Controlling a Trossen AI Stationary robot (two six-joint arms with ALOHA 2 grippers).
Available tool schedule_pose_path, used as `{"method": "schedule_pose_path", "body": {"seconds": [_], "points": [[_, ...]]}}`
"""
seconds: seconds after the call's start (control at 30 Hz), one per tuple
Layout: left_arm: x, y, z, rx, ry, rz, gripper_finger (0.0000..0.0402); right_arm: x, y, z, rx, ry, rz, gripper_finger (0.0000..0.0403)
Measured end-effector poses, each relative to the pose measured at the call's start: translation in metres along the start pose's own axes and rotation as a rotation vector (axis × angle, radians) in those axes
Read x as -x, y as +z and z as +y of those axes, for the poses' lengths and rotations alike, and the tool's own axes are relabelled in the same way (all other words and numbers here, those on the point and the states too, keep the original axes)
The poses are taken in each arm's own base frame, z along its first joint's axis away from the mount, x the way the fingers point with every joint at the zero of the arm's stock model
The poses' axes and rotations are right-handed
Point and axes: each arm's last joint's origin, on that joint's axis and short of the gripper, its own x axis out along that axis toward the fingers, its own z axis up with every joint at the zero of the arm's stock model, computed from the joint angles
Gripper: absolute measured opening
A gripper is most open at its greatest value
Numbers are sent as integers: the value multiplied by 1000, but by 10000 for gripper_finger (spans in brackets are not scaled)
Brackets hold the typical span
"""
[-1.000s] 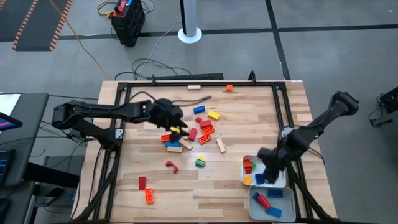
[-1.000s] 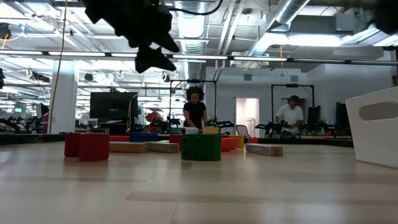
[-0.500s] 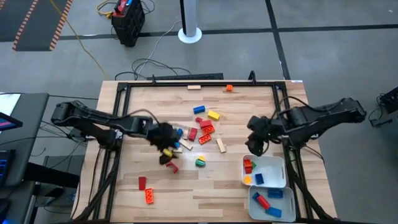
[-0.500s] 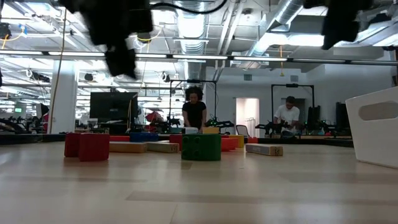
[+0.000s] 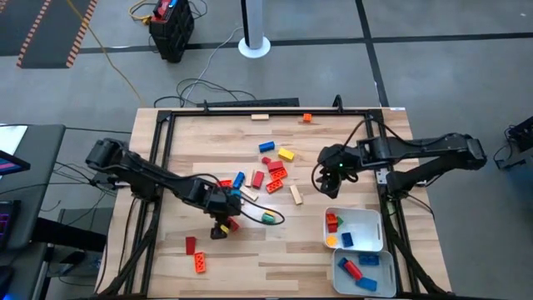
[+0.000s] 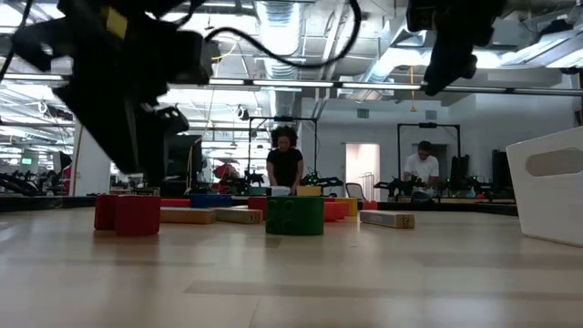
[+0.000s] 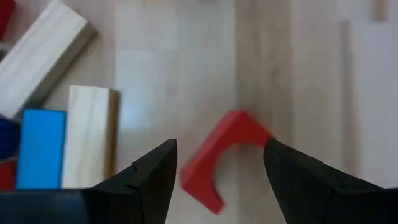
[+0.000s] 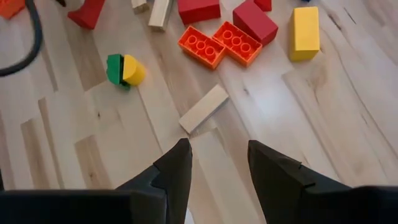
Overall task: Sort blocks by size
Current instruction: Put the big red block into the gray bin
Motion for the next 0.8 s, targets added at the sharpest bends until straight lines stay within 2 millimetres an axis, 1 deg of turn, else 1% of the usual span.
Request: {"method": "schedule_pose_path", "body": {"seconds": [0.17, 0.33, 0.43, 0.6, 0.63, 0.8], "points": [[-10, -2, 3, -129, -23, 49, 207, 3, -2, 3, 9, 15, -4, 184], [-16, -3, 5, -216, -31, 77, 167, 5, -4, 6, -9, 28, -6, 184], [-15, 0, 8, -236, -27, 57, 128, 5, -4, 6, -29, 28, -3, 184], [-15, 0, 14, -195, -27, 69, 26, 5, -6, 9, -29, 35, -1, 184], [-15, 0, 15, -189, -34, 71, 16, 5, -6, 9, -29, 35, 0, 184], [-14, 0, 20, -168, -46, 85, 14, 5, -6, 8, -27, 35, 0, 184]]}}
